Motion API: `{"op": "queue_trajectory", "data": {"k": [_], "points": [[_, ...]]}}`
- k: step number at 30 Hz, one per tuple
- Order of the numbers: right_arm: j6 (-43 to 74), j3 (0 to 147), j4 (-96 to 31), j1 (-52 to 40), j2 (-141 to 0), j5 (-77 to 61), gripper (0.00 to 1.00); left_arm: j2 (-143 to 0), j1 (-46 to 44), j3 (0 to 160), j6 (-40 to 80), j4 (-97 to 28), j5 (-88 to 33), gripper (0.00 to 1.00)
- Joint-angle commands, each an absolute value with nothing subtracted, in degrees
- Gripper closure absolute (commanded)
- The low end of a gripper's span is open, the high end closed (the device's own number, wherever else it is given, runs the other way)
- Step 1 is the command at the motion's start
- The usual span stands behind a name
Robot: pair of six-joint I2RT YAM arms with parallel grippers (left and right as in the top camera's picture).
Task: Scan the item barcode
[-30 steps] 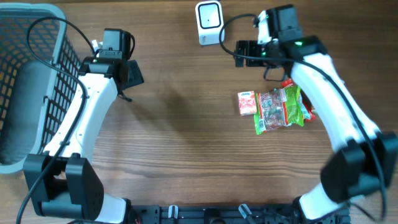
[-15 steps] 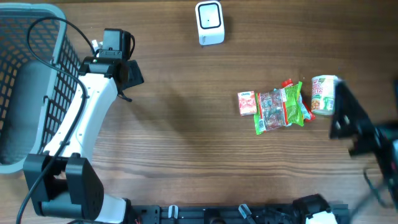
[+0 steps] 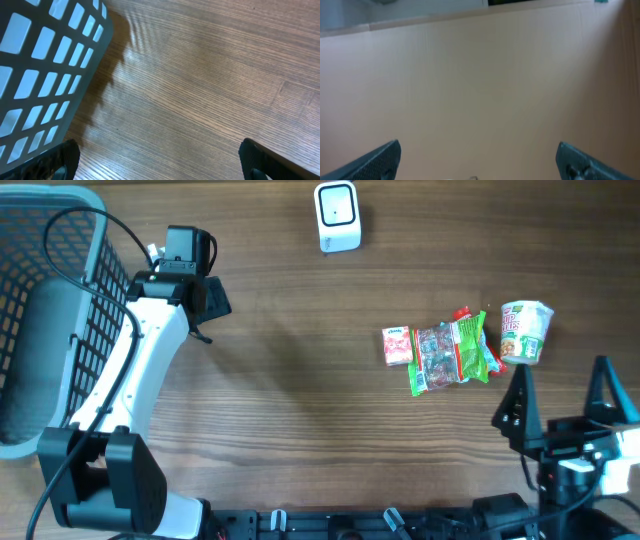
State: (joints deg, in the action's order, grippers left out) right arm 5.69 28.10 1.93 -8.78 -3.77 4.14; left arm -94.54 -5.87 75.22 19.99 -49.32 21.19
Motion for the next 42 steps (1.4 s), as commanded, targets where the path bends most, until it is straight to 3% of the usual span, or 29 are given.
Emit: {"op": "queue_trajectory", "data": {"k": [1, 4, 8, 16, 42], "points": [[9.26, 17.41, 13.76, -8.45, -0.16, 3.14, 0.01, -94.21, -5.67, 75.18, 19.29, -49.25, 21.91, 0.0], [12.36, 7.33, 23.27, -8.43, -0.21, 3.16, 0.0, -94.21, -5.67, 75.18, 19.29, -49.25, 21.91, 0.0], [15.94, 0.49, 23.38, -8.43, -0.21, 3.14, 0.0, -94.24, -5.67, 75.18, 19.29, -49.25, 21.93, 0.0], [16.53, 0.3, 0.03, -8.43, -0.19, 2.59, 0.0, -94.21, -5.67, 75.18, 19.29, -49.25, 21.91, 0.0], [15.62, 0.3, 0.47, -8.43, -0.27, 0.97, 0.0, -94.28, -5.02, 75.18, 19.31, -49.12, 21.71, 0.0]]}}
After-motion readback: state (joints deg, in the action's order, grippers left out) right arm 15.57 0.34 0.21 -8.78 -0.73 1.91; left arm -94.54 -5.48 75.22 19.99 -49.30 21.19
